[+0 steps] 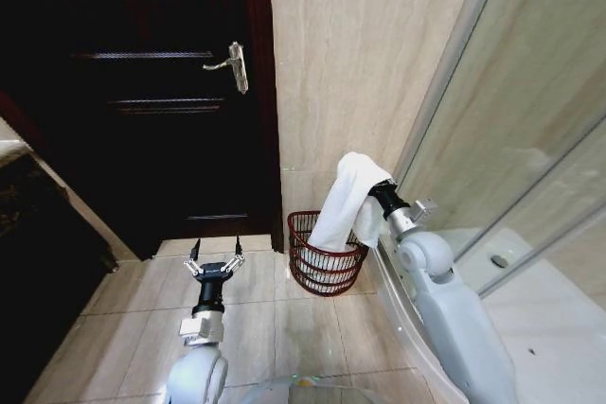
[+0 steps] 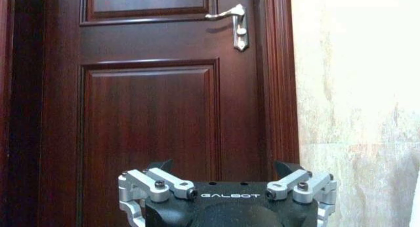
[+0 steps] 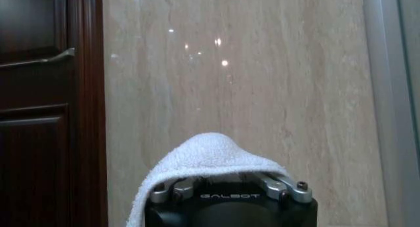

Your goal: Discard the used towel into the hamper.

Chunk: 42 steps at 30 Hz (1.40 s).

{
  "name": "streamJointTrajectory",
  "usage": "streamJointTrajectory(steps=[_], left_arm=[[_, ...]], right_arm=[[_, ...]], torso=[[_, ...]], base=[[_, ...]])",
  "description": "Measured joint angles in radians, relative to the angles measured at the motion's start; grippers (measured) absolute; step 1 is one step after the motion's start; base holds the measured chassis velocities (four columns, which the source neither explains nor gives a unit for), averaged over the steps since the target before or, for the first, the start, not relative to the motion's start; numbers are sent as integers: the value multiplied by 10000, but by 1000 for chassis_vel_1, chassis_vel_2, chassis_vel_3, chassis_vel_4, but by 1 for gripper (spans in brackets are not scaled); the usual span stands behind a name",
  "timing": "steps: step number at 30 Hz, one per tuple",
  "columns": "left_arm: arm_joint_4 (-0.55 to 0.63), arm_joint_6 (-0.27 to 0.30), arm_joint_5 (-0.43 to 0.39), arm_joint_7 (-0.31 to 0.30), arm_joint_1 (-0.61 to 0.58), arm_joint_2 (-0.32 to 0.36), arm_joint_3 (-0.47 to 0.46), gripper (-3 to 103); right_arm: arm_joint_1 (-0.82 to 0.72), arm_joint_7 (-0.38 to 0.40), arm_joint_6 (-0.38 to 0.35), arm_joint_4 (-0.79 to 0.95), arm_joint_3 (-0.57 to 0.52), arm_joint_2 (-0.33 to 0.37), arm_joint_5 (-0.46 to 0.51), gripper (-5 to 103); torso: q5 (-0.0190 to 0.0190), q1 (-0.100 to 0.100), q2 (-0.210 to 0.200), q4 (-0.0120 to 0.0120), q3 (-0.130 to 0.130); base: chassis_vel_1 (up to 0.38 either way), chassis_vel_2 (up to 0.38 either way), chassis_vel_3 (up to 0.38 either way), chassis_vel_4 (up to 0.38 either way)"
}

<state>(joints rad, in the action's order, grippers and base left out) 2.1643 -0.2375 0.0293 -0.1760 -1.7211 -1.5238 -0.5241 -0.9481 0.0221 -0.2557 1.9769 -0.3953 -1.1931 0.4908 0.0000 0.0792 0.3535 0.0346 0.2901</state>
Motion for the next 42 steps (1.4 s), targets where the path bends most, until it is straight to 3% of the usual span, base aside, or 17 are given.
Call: streamJointTrajectory(steps=[24,34,37,39,40,42], left_arm=[[-247,3,-23,14,165,48,9,100],[-357,-222,-218,36,225,69,-96,100],[-388,-289,-289,29,224,46,-128,100],[-352,-283,-333,32,181,24,-168,100],[-352,-283,-333,32,181,24,-168,100],[-285,-291,-377,40,158,25,-245,100]], right_arm=[[166,69,-85,-103,-85,129,114,7],[335,581,-487,176,192,324,377,7],[419,890,-894,223,252,559,756,7],[492,1482,-1663,404,339,966,1797,7],[492,1482,-1663,404,339,966,1797,7],[601,2300,-2601,642,367,1497,3426,7]], torso=[[-1,-313,-975,-1,-661],[0,-439,-1364,0,-925],[0,-459,-1401,0,-943],[0,-465,-1412,0,-946],[0,-465,-1412,0,-946],[2,-468,-1411,-1,-944]], base=[[0,0,0,0],[0,0,0,0],[0,0,0,0],[0,0,0,0],[0,0,0,0],[0,0,0,0]])
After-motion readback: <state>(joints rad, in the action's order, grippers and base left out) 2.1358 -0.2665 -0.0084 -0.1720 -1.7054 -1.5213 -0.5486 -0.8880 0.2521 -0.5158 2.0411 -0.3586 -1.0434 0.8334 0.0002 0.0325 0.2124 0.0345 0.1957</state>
